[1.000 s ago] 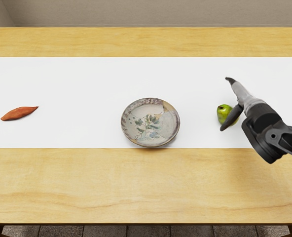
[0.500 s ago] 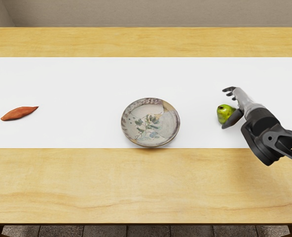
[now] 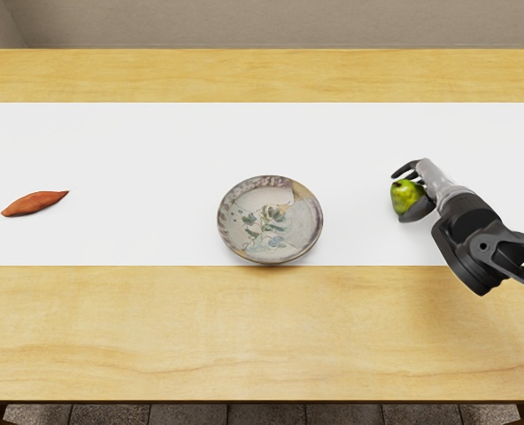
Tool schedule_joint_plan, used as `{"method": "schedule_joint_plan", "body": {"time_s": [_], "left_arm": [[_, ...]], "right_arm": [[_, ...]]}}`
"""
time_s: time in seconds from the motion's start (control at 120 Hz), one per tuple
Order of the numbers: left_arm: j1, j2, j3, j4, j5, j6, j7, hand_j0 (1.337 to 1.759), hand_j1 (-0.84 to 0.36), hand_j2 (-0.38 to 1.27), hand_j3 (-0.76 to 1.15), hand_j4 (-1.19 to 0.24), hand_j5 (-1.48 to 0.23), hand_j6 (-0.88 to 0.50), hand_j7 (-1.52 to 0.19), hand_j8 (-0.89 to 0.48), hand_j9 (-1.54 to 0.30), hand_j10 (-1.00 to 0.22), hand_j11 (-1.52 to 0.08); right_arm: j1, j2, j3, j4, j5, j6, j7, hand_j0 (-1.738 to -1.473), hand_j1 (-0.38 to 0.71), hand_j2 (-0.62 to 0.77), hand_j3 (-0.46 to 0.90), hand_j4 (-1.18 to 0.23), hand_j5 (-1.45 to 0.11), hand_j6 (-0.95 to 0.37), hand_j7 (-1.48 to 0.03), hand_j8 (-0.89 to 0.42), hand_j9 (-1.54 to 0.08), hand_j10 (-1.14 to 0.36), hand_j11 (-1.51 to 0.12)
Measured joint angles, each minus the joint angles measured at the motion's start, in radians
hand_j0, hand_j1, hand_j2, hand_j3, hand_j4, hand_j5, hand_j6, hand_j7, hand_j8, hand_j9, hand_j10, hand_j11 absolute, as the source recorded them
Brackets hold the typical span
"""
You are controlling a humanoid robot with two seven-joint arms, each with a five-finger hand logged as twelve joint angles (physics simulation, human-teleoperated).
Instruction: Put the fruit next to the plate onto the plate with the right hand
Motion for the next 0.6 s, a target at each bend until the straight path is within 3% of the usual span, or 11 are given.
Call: {"method": "schedule_joint_plan", "body": {"time_s": [0.275,0.425,0.6], "left_arm": [[0.000,0.000,0.000,0.000,0.000,0.000,0.000,1.658,0.35,0.00,0.00,0.00,0.00,0.00,0.00,0.00,0.00,0.00,0.00],[0.000,0.000,0.000,0.000,0.000,0.000,0.000,1.658,0.35,0.00,0.00,0.00,0.00,0.00,0.00,0.00,0.00,0.00,0.00],[0.000,0.000,0.000,0.000,0.000,0.000,0.000,1.658,0.35,0.00,0.00,0.00,0.00,0.00,0.00,0.00,0.00,0.00,0.00]], "right_arm": [[0.008,-0.002,0.003,0.000,0.003,0.045,-0.001,-1.651,0.23,0.23,0.00,-0.70,-0.85,-0.43,-0.88,-0.34,-0.87,-0.45,-0.89],[0.044,-0.001,0.012,0.000,0.008,0.055,-0.002,-1.650,0.16,0.14,0.00,-0.71,-0.92,-0.45,-0.93,-0.36,-0.93,-0.47,-0.96],[0.121,0.005,0.017,-0.004,0.086,0.084,-0.002,-1.652,0.17,0.14,0.00,-0.70,-0.92,-0.44,-0.92,-0.36,-0.93,-0.46,-0.96]]}}
